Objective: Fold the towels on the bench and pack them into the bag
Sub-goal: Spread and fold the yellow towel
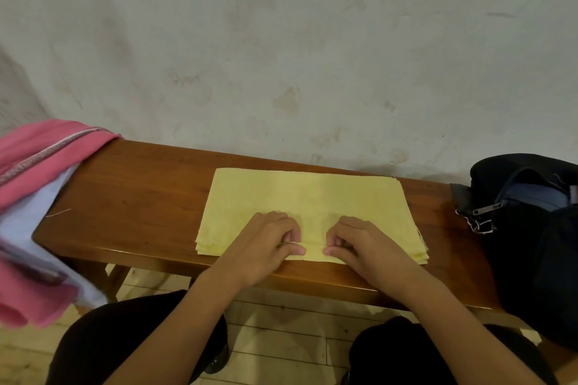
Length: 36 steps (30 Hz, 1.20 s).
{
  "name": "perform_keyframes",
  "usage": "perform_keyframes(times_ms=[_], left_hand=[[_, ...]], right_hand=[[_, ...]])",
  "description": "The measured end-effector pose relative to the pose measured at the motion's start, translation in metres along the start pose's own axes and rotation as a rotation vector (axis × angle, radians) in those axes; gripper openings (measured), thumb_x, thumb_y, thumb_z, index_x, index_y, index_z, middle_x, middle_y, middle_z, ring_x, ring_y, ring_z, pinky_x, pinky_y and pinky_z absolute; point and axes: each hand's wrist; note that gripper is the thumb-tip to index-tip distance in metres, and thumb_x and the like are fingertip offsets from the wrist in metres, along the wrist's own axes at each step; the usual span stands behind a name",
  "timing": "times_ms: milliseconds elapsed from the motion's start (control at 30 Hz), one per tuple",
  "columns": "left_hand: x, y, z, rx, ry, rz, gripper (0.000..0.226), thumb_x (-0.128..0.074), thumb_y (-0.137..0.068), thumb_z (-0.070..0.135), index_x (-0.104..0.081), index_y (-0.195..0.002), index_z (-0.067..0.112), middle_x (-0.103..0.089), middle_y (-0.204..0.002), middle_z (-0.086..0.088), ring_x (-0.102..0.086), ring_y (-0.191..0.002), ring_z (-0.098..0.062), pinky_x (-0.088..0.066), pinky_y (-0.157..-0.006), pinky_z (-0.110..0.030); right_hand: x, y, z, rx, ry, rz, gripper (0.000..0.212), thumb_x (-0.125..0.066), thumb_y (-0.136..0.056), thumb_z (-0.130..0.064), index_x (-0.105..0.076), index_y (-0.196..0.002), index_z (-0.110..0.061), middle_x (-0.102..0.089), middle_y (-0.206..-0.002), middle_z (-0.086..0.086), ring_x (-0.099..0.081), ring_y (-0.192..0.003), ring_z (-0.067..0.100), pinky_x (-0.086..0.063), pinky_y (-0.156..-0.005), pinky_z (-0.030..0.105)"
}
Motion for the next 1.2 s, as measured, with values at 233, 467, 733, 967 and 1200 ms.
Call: perform_keyframes(times_ms=[233,467,733,967,1200], left_hand=[[-0.009,0.013,-0.001,-0.232,-0.282,0.059,0.016,-0.052,-0.1,0.034,-0.06,-0.103,0.021,-0.059,-0.106,0.003,-0.049,-0.092,-0.01,-0.04,-0.082,-0.022],[-0.002,0.015,-0.004,-0.115,-0.039,-0.047,0.026,-0.059,-0.086,0.053,-0.053,-0.096,0.03,-0.043,-0.084,0.022,-0.041,-0.087,0.005,-0.032,-0.078,-0.01],[0.001,0.014,0.0,-0.15,-0.13,-0.047,0.018,-0.058,-0.094,0.041,-0.055,-0.088,0.025,-0.048,-0.084,0.017,-0.043,-0.08,-0.002,-0.031,-0.074,-0.008],[-0.005,0.018,0.003,-0.234,-0.27,-0.021,0.02,-0.05,-0.101,0.034,-0.061,-0.102,0.018,-0.057,-0.104,0.003,-0.048,-0.092,-0.009,-0.036,-0.081,-0.02],[0.004,0.021,-0.002,-0.099,-0.119,-0.102,0.01,-0.052,-0.1,0.031,-0.055,-0.1,0.023,-0.049,-0.106,0.01,-0.045,-0.093,-0.004,-0.035,-0.079,-0.013]], right_hand=[[-0.015,0.012,0.002,0.331,0.516,0.168,0.012,-0.053,-0.094,-0.037,-0.045,-0.097,-0.03,-0.059,-0.096,-0.01,-0.055,-0.084,0.009,-0.051,-0.073,0.025],[-0.015,0.015,0.0,0.342,0.463,0.163,0.028,-0.02,-0.106,-0.035,-0.047,-0.104,-0.029,-0.059,-0.099,-0.01,-0.056,-0.086,0.006,-0.052,-0.077,0.02],[-0.021,0.017,0.009,0.436,0.367,0.143,0.027,-0.07,-0.092,-0.019,-0.054,-0.113,-0.023,-0.061,-0.106,-0.004,-0.059,-0.094,0.011,-0.055,-0.081,0.025],[-0.019,0.015,-0.003,0.334,0.274,0.159,0.017,-0.046,-0.097,-0.027,-0.062,-0.093,-0.023,-0.06,-0.088,-0.01,-0.054,-0.077,0.005,-0.048,-0.066,0.016],[-0.01,0.019,0.0,0.044,0.011,-0.007,0.015,-0.054,-0.098,-0.041,-0.048,-0.085,-0.047,-0.053,-0.096,-0.022,-0.053,-0.088,0.005,-0.049,-0.073,0.019]])
Point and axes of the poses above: each hand's wrist, its own y-axis away from the middle knuckle, its own x-axis out of the back of the hand, z = x × y
